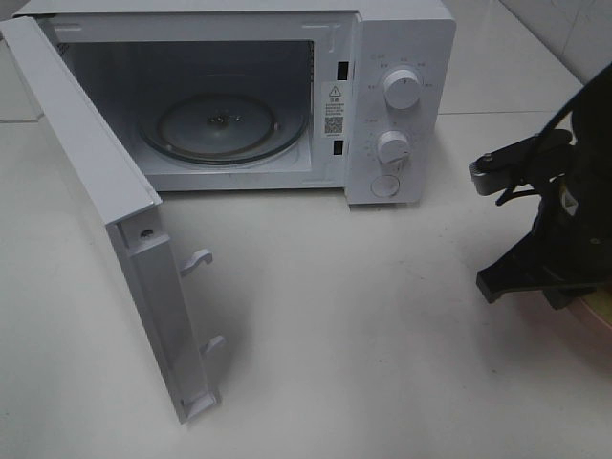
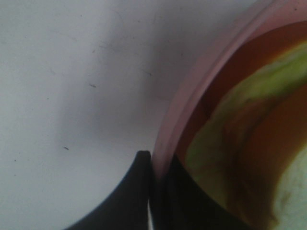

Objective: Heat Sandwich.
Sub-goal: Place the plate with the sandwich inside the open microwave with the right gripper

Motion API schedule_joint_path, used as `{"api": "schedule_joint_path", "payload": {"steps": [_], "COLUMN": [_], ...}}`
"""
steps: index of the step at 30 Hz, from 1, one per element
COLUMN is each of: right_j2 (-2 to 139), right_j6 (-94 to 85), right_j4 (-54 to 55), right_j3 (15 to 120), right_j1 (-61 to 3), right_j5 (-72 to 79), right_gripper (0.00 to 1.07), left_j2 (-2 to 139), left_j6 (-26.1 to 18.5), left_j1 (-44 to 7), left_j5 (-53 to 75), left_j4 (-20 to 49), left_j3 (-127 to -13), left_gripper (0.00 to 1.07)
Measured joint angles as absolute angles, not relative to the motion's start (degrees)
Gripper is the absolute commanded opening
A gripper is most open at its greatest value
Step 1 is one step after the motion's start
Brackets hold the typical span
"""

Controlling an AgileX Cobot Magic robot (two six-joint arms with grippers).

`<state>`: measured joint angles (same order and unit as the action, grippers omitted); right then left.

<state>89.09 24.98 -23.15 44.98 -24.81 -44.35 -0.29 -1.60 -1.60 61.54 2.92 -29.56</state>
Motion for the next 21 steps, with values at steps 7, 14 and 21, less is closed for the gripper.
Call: {"api": "schedule_joint_path", "payload": {"steps": [7,14,21], "right_j2": [81.2,73.6,68.4], "right_j6": [23.0,19.1,12.4], "right_j4": [-22.9,-18.0,-17.4], "right_j3": [41.0,36.4,35.6], "right_j1": [-24.8,-24.8,-24.8], "right_j5": [-47.3,-47.7,-50.5], "right_gripper": [0.00,0.00,0.00], "left_j2": [-0.3,-0.3,-0.3], "left_j6": [-1.6,-1.6,-1.6], "left_j1": [-1.6,-1.6,-1.6], "left_j5": [61.5,61.5,61.5], "left_j4": [2.9,2.9,2.9], "left_j3": [-29.6,-29.6,-29.6], "left_gripper": [0.68,0.68,0.68]}}
